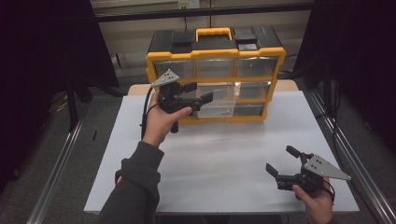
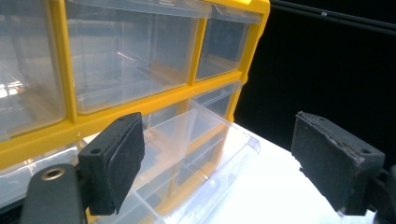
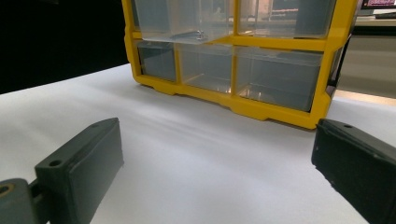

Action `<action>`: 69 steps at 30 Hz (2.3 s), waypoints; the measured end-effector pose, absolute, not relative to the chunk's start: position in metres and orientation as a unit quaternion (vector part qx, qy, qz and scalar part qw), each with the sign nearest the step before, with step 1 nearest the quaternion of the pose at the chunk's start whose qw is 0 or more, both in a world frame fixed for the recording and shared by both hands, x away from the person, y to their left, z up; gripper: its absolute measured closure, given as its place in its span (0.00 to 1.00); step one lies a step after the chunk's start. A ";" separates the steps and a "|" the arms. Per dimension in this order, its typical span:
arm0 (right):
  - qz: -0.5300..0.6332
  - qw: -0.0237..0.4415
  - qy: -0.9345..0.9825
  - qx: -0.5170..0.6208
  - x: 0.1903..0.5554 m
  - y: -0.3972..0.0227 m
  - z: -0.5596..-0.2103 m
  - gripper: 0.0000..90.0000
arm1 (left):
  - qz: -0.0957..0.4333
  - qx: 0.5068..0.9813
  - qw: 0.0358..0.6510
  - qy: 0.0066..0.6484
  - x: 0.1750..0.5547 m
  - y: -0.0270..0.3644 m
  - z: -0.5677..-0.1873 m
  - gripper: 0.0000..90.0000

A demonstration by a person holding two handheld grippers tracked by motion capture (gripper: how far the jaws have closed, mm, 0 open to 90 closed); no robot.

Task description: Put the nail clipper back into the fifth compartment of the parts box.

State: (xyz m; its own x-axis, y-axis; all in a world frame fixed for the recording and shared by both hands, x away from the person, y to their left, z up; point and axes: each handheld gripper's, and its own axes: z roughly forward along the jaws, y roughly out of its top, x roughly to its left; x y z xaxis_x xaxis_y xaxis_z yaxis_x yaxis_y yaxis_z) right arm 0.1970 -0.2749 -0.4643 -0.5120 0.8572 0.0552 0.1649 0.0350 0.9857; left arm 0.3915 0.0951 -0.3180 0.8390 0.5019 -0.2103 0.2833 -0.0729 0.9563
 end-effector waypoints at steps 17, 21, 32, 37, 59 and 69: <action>0.575 0.302 0.653 0.391 0.197 -0.275 -0.464 0.02 | 0.083 0.724 0.634 0.259 0.375 0.115 -0.332 0.16; 0.574 0.302 0.653 0.391 0.197 -0.275 -0.464 0.02 | 0.082 0.723 0.635 0.260 0.371 0.121 -0.337 0.16; 0.575 0.303 0.651 0.392 0.197 -0.275 -0.464 0.02 | 0.092 0.721 0.632 0.270 0.362 0.139 -0.352 0.15; 0.574 0.302 0.652 0.392 0.197 -0.274 -0.464 0.02 | 0.093 0.719 0.634 0.268 0.358 0.148 -0.358 0.14; 0.574 0.302 0.652 0.393 0.197 -0.274 -0.464 0.02 | 0.106 0.708 0.638 0.284 0.343 0.185 -0.381 0.13; 0.574 0.302 0.652 0.392 0.197 -0.274 -0.464 0.02 | 0.112 0.707 0.636 0.290 0.336 0.200 -0.391 0.12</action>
State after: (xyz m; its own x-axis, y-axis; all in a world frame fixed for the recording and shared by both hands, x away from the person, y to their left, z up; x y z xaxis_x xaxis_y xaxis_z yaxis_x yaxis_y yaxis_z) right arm 0.1970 -0.2740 -0.4644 -0.5095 0.8587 0.0561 0.1650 0.0335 0.9857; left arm 0.3362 0.1995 -0.3911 0.8068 0.5525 -0.2095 0.2667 -0.0242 0.9635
